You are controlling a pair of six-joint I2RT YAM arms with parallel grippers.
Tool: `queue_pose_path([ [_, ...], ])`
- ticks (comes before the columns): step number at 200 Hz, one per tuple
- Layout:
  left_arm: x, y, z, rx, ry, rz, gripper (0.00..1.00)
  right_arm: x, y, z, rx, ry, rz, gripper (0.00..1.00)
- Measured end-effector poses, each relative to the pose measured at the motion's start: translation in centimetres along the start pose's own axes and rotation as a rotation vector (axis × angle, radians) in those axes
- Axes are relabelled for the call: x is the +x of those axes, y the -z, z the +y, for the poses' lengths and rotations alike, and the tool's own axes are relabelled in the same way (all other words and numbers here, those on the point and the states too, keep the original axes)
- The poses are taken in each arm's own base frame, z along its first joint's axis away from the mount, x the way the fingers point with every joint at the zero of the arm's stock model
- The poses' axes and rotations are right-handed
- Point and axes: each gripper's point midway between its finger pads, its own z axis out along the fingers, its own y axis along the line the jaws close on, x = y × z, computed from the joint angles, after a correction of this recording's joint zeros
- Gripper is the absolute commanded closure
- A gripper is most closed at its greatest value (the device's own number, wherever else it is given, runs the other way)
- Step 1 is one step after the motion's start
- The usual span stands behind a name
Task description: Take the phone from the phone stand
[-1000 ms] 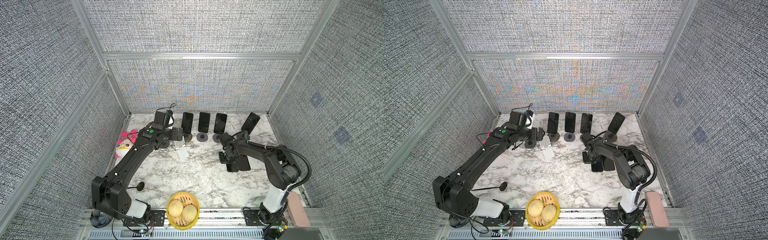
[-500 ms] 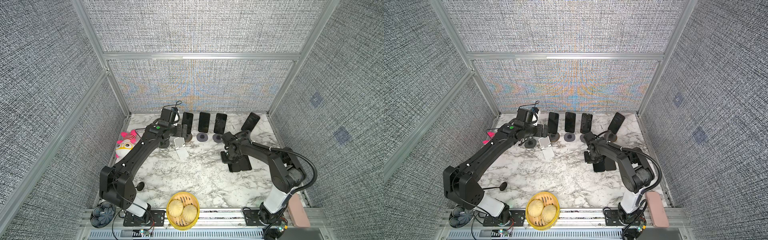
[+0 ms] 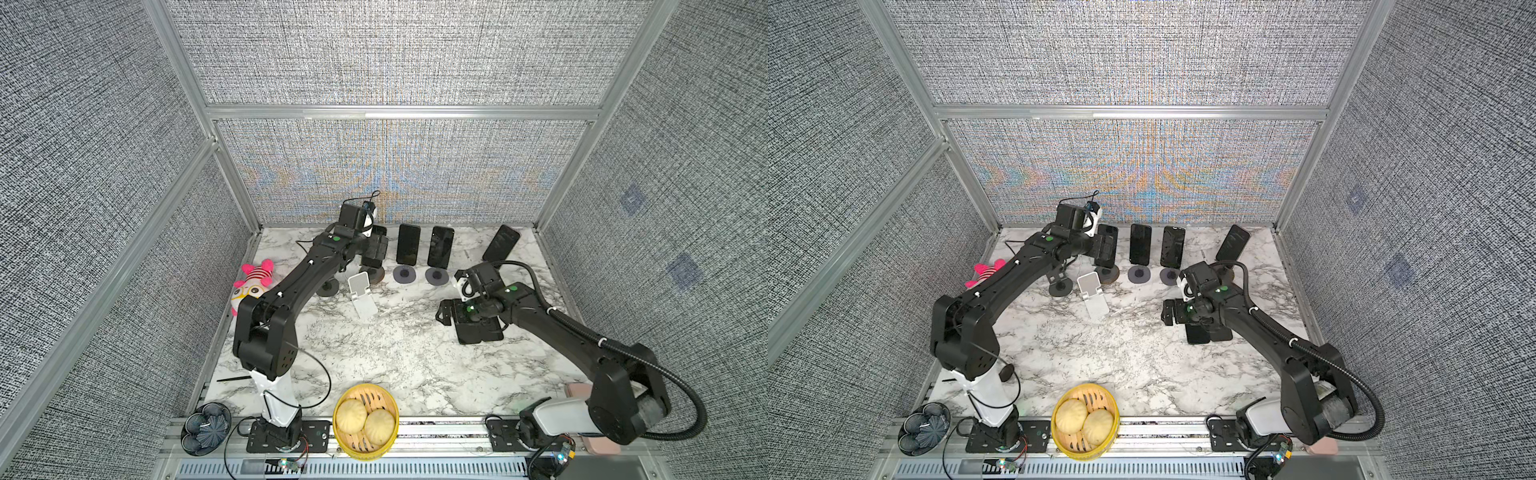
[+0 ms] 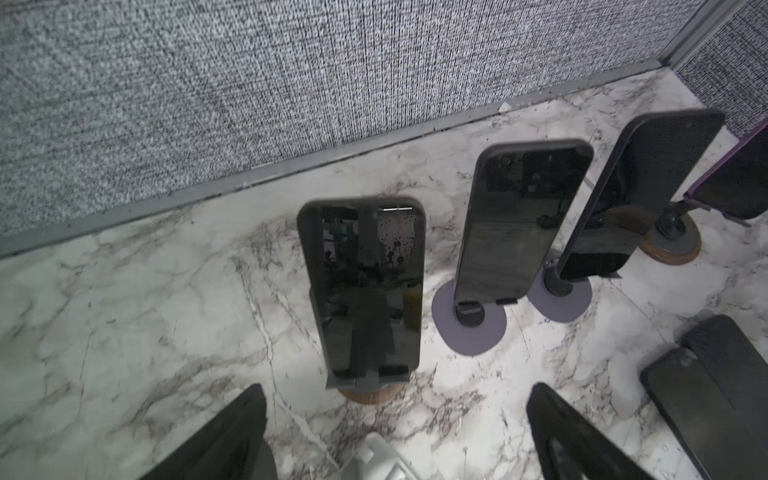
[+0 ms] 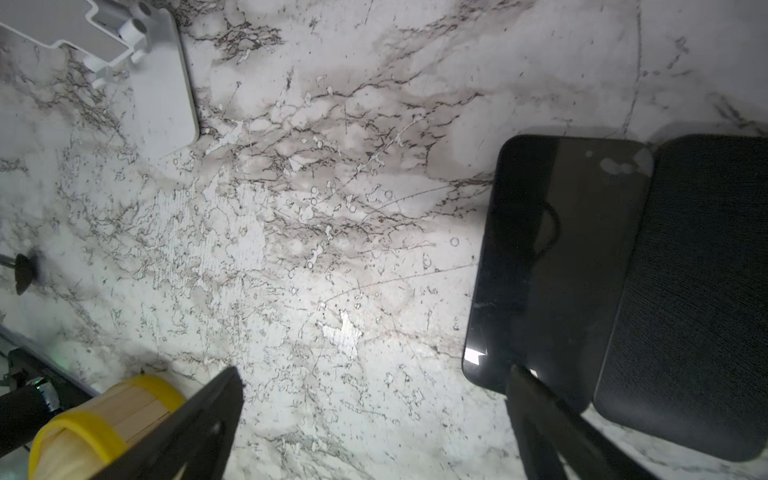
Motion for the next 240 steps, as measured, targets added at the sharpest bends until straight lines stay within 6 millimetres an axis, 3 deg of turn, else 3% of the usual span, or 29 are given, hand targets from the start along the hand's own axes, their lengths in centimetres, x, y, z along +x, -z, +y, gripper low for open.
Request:
queue_pose_path([
  [43,-1.2,-3.0,0.7,-0.028,-0.031,0.006,0.01,1.6,0.7,-0.2,-0.011,0.009,-0.002,0.01],
  [106,0.1,-6.2,3.0,-0.028,0.019,0.049,0.01,2.6,0.8,-0.7,0.002,0.019,0.002,0.01],
  [204,0.7,-7.6,2.3,0.014,0.036,0.063,0.02,3.0,0.8,-1.2,0.022,0.019,0.005,0.01],
  [240,-0.3,-7.8,2.4,0.006,0.044,0.044,0.1,2.9,0.9,-1.1,0.021,0.02,0.0,0.01],
])
